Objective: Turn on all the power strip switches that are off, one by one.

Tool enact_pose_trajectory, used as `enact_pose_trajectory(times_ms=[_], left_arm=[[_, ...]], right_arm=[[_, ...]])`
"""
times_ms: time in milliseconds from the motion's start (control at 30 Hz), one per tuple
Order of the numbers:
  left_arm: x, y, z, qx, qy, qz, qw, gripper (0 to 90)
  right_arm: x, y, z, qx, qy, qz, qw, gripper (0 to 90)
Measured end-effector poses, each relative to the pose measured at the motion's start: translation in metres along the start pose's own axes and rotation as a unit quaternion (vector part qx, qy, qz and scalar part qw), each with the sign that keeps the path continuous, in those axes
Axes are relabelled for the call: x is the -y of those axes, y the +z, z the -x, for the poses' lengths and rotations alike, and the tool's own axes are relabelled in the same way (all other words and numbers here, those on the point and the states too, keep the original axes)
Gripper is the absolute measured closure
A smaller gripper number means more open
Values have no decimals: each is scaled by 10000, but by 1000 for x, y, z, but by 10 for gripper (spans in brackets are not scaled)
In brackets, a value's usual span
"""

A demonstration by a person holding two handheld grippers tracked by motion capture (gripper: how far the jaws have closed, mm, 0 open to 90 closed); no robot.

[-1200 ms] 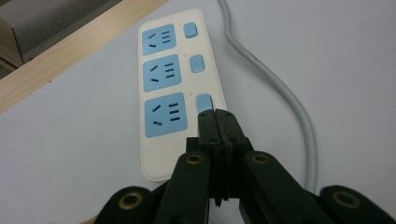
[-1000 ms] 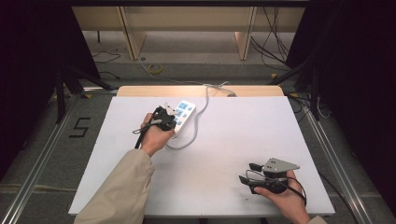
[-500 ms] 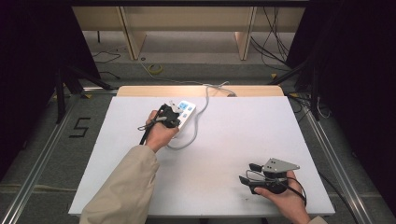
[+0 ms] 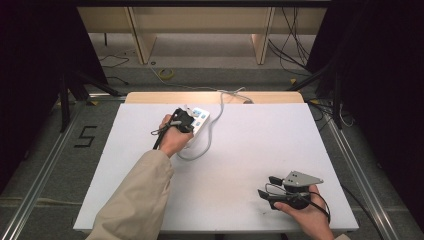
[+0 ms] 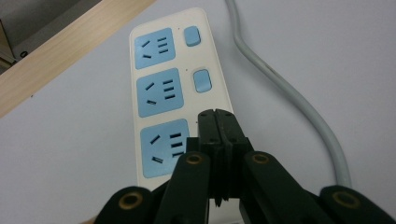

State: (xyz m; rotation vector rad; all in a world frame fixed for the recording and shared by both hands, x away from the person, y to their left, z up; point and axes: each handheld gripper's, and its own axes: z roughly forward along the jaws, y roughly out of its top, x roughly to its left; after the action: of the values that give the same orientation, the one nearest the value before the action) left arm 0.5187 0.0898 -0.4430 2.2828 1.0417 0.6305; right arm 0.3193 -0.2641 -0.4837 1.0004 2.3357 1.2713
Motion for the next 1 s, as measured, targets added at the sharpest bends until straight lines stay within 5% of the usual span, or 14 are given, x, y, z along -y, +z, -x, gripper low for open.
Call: enact_pose_trajectory(times_ms=[1000], left_arm=[[-4, 13, -4, 42, 14, -216, 9998, 897]], right_arm=[[0, 0, 0, -13, -12, -13, 10000, 356]])
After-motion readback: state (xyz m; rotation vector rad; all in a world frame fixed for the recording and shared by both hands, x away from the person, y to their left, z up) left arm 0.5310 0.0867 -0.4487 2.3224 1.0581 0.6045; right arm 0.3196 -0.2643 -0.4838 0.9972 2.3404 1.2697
